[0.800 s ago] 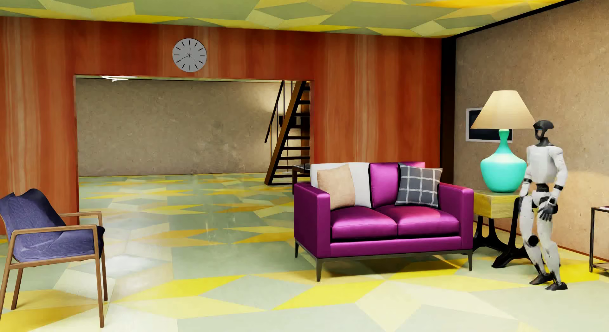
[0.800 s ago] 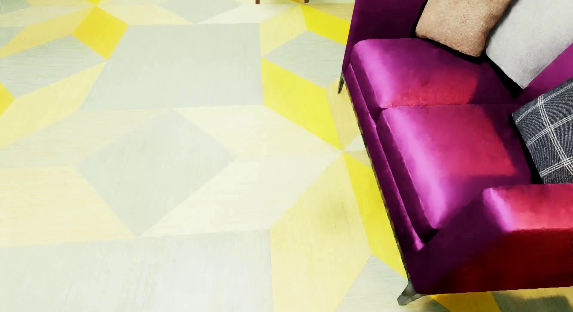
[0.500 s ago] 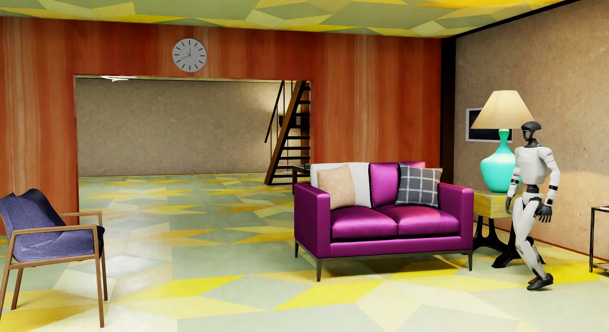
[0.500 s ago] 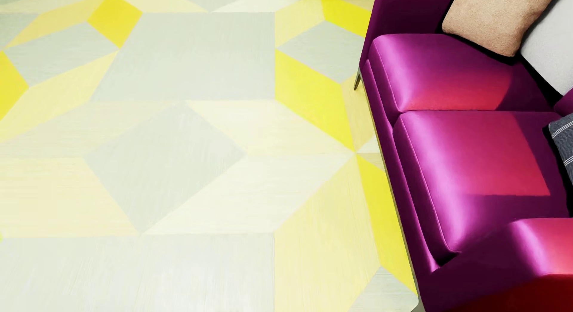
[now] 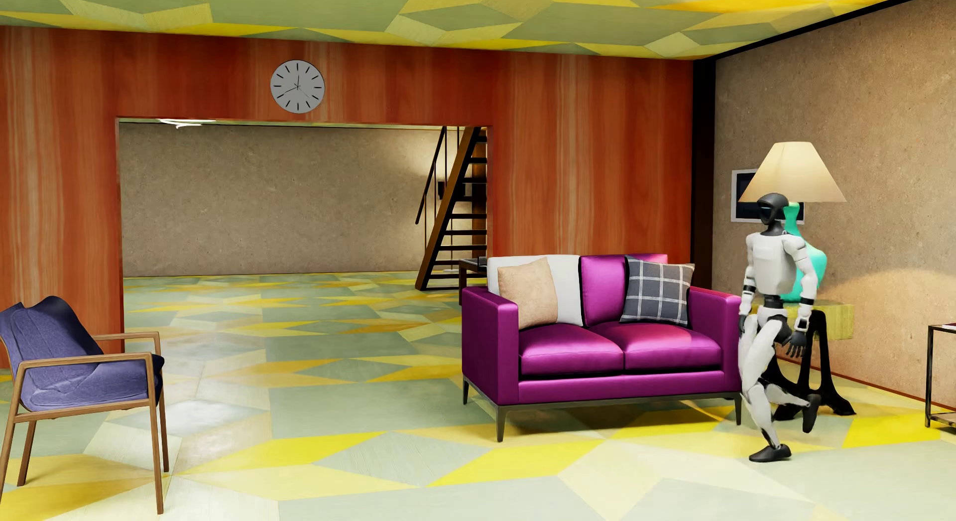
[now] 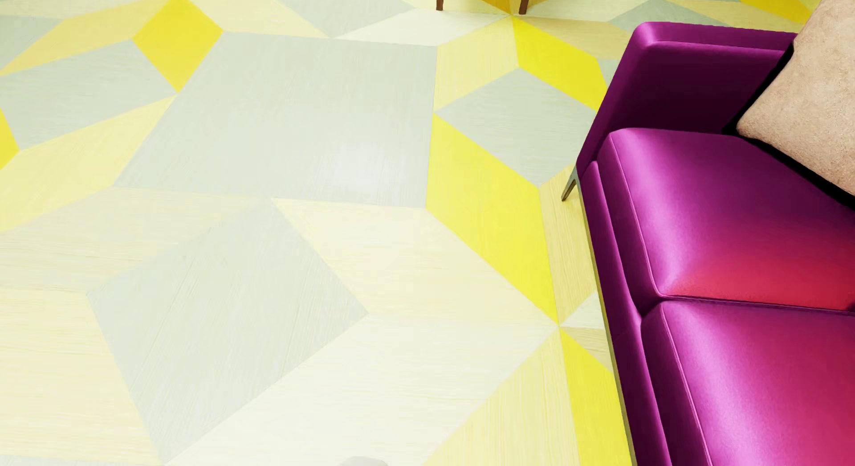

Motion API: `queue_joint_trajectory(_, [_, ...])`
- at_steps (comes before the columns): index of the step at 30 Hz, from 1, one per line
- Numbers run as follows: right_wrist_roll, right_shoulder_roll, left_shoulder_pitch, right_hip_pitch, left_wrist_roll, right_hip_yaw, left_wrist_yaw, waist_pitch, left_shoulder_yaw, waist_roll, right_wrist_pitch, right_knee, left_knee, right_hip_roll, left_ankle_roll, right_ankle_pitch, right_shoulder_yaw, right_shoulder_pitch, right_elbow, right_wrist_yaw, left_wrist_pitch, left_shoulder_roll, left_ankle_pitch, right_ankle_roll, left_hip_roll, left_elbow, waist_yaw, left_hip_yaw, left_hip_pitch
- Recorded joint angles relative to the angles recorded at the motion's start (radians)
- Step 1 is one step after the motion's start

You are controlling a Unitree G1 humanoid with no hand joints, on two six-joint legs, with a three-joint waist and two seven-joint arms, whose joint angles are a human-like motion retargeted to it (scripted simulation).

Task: Walk around the sofa

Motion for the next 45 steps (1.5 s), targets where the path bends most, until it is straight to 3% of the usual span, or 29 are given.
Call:
queue_joint_trajectory(2, [0.0,-0.003,-0.035,-0.205,0.0,0.0,0.0,0.012,0.011,0.038,0.0,0.043,-0.113,0.041,0.0,0.001,-0.072,0.057,-0.009,0.0,0.0,0.002,-0.008,0.0,0.002,-0.087,-0.146,0.0,0.161])
queue_joint_trajectory(5, [0.0,-0.025,-0.062,-0.361,0.0,0.0,0.0,0.022,0.062,0.077,0.0,-0.462,-0.282,0.072,0.0,0.218,-0.024,0.102,0.016,0.0,0.0,0.022,-0.045,0.0,0.035,-0.198,-0.299,0.0,0.437])
queue_joint_trajectory(6, [0.0,-0.03,-0.082,-0.396,0.0,0.0,0.0,0.013,0.065,0.078,0.0,-0.64,-0.315,0.069,0.0,0.154,-0.029,0.122,0.007,0.0,0.0,0.034,-0.085,0.0,0.038,-0.226,-0.334,0.0,0.5])
queue_joint_trajectory(8, [0.0,-0.025,-0.128,-0.433,0.0,0.0,0.0,-0.008,0.072,0.082,0.0,-0.829,-0.339,0.071,0.0,-0.301,-0.022,0.143,0.038,0.0,0.0,0.05,-0.165,0.0,0.036,-0.242,-0.355,0.0,0.612])
queue_joint_trajectory(9, [0.0,-0.026,-0.136,-0.456,0.0,0.0,0.0,-0.012,0.098,0.084,0.0,-0.817,-0.324,0.06,0.0,-0.352,-0.002,0.147,0.045,0.0,0.0,0.044,-0.181,0.0,0.039,-0.232,-0.386,0.0,0.638])
queue_joint_trajectory(11, [0.0,-0.021,-0.128,-0.519,0.0,0.0,0.0,-0.01,0.125,0.116,0.0,-0.716,-0.245,0.09,0.0,0.065,0.015,0.156,0.059,0.0,0.0,0.023,-0.073,0.0,0.071,-0.187,-0.416,0.0,0.679])
queue_joint_trajectory(12, [0.0,-0.018,-0.101,-0.52,0.0,0.0,0.0,-0.004,0.136,0.147,0.0,-0.629,-0.143,0.118,0.0,0.178,0.029,0.149,0.074,0.0,0.0,0.001,0.078,0.0,0.106,-0.153,-0.424,0.0,0.672])
queue_joint_trajectory(14, [0.0,-0.012,-0.038,-0.423,0.0,0.0,0.0,-0.014,0.102,0.162,0.0,-0.566,0.229,0.179,0.0,0.158,0.002,0.149,0.089,0.0,0.0,-0.021,0.408,0.0,0.141,-0.101,-0.369,0.0,0.536])
queue_joint_trajectory(16, [0.0,-0.021,0.0,-0.241,0.0,0.0,0.0,0.009,0.035,0.161,0.0,-0.607,0.546,0.202,0.0,0.033,-0.004,0.114,0.046,0.0,0.0,-0.019,0.165,0.0,0.17,-0.083,-0.282,0.0,0.354])
queue_joint_trajectory(17, [0.0,-0.025,0.016,-0.146,0.0,0.0,0.0,0.013,0.019,0.13,0.0,-0.648,0.58,0.184,0.0,-0.036,0.009,0.081,0.025,0.0,0.0,-0.011,0.053,0.0,0.156,-0.066,-0.22,0.0,0.261])
queue_joint_trajectory(20, [0.0,-0.058,0.078,0.117,0.0,0.0,0.0,0.003,0.031,0.066,0.0,-0.789,0.243,0.134,0.0,-0.265,0.003,-0.021,-0.065,0.0,0.0,0.008,0.016,0.0,0.156,-0.034,-0.055,0.0,0.072])
queue_joint_trajectory(23, [0.0,-0.073,0.103,0.291,0.0,0.0,0.0,-0.035,0.013,0.044,0.0,-0.851,-0.252,0.109,0.0,-0.462,-0.096,-0.123,-0.092,0.0,0.0,0.025,0.236,0.0,0.168,0.001,0.021,0.0,-0.007])
queue_joint_trajectory(24, [0.0,-0.072,0.104,0.322,0.0,0.0,0.0,-0.05,0.018,0.035,0.0,-0.85,-0.666,0.111,0.0,-0.475,-0.139,-0.145,-0.095,0.0,0.0,0.027,0.33,0.0,0.169,0.015,0.02,0.0,-0.047])
queue_joint_trajectory(25, [0.0,-0.089,0.103,0.351,0.0,0.0,0.0,-0.051,0.002,0.029,0.0,-0.829,-0.33,0.09,0.0,-0.451,-0.146,-0.155,-0.121,0.0,0.0,0.031,0.249,0.0,0.169,0.014,0.046,0.0,-0.088])
queue_joint_trajectory(26, [0.0,-0.089,0.096,0.393,0.0,0.0,0.0,-0.039,-0.016,0.013,0.0,-0.787,-0.237,0.059,0.0,-0.39,-0.201,-0.134,-0.147,0.0,0.0,0.034,0.26,0.0,0.14,0.028,0.075,0.0,-0.106])
queue_joint_trajectory(27, [0.0,-0.071,0.096,0.381,0.0,0.0,0.0,-0.055,-0.022,-0.006,0.0,-0.683,-0.148,0.03,0.0,-0.263,-0.229,-0.113,-0.132,0.0,0.0,0.033,0.31,0.0,0.119,0.047,0.093,0.0,-0.126])
queue_joint_trajectory(28, [0.0,-0.039,0.093,0.343,0.0,0.0,0.0,-0.048,-0.019,-0.039,0.0,-0.502,-0.067,-0.015,0.0,-0.058,-0.239,-0.08,-0.1,0.0,0.0,0.031,0.274,0.0,0.069,0.072,0.098,0.0,-0.096])
queue_joint_trajectory(29, [0.0,-0.027,0.079,0.226,0.0,0.0,0.0,-0.049,-0.001,-0.036,0.0,-0.245,-0.053,-0.009,0.0,0.104,-0.224,-0.052,-0.084,0.0,0.0,0.024,0.22,0.0,0.035,0.079,0.075,0.0,-0.059])
queue_joint_trajectory(31, [0.0,-0.014,0.059,-0.011,0.0,0.0,0.0,-0.01,0.018,-0.027,0.0,0.155,-0.1,-0.023,0.0,0.043,-0.125,-0.04,-0.046,0.0,0.0,0.019,0.148,0.0,0.005,0.026,0.014,0.0,0.108])
queue_joint_trajectory(32, [0.0,0.007,0.051,-0.118,0.0,0.0,0.0,-0.009,0.022,0.004,0.0,0.163,-0.14,0.004,0.0,0.03,-0.125,-0.014,-0.022,0.0,0.0,0.017,0.137,0.0,0.027,-0.016,-0.046,0.0,0.189])
queue_joint_trajectory(35, [0.0,0.009,0.0,-0.314,0.0,0.0,0.0,-0.003,0.036,0.047,0.0,-0.381,-0.259,0.025,0.0,0.196,-0.088,0.07,0.039,0.0,0.0,0.036,0.091,0.0,0.053,-0.142,-0.213,0.0,0.398])
queue_joint_trajectory(36, [0.0,0.009,-0.007,-0.326,0.0,0.0,0.0,-0.012,0.054,0.05,0.0,-0.625,-0.299,0.036,0.0,0.093,-0.093,0.093,0.065,0.0,0.0,0.044,0.059,0.0,0.056,-0.18,-0.241,0.0,0.481])
queue_joint_trajectory(37, [0.0,0.002,-0.019,-0.324,0.0,0.0,0.0,-0.03,0.088,0.038,0.0,-0.753,-0.329,0.044,0.0,-0.259,-0.064,0.11,0.069,0.0,0.0,0.057,0.016,0.0,0.037,-0.217,-0.256,0.0,0.543])
queue_joint_trajectory(38, [0.0,-0.008,-0.024,-0.345,0.0,0.0,0.0,-0.056,0.118,0.031,0.0,-1.109,-0.33,0.036,0.0,0.024,-0.041,0.132,0.069,0.0,0.0,0.071,-0.041,0.0,0.031,-0.243,-0.266,0.0,0.577])
queue_joint_trajectory(39, [0.0,-0.013,-0.03,-0.365,0.0,0.0,0.0,-0.064,0.145,0.024,0.0,-1.138,-0.326,0.036,0.0,0.063,-0.02,0.153,0.08,0.0,0.0,0.077,-0.078,0.0,0.016,-0.243,-0.278,0.0,0.607])
queue_joint_trajectory(40, [0.0,-0.016,-0.022,-0.398,0.0,0.0,0.0,-0.055,0.18,0.037,0.0,-0.778,-0.296,0.053,0.0,-0.282,-0.003,0.162,0.093,0.0,0.0,0.071,-0.083,0.0,0.021,-0.233,-0.295,0.0,0.637])
queue_joint_trajectory(41, [0.0,-0.021,-0.006,-0.402,0.0,0.0,0.0,-0.055,0.212,0.053,0.0,-0.744,-0.229,0.087,0.0,-0.166,-0.002,0.173,0.103,0.0,0.0,0.062,-0.041,0.0,0.032,-0.207,-0.299,0.0,0.652])
queue_joint_trajectory(43, [0.0,-0.028,0.031,-0.38,0.0,0.0,0.0,-0.038,0.214,0.116,0.0,-0.67,0.17,0.182,0.0,0.117,-0.007,0.187,0.132,0.0,0.0,0.029,0.288,0.0,0.127,-0.128,-0.274,0.0,0.543])
queue_joint_trajectory(45, [0.0,-0.039,0.055,-0.264,0.0,0.0,0.0,0.005,0.186,0.12,0.0,-0.65,0.504,0.23,0.0,0.125,-0.052,0.172,0.098,0.0,0.0,0.022,0.161,0.0,0.172,-0.086,-0.254,0.0,0.323])
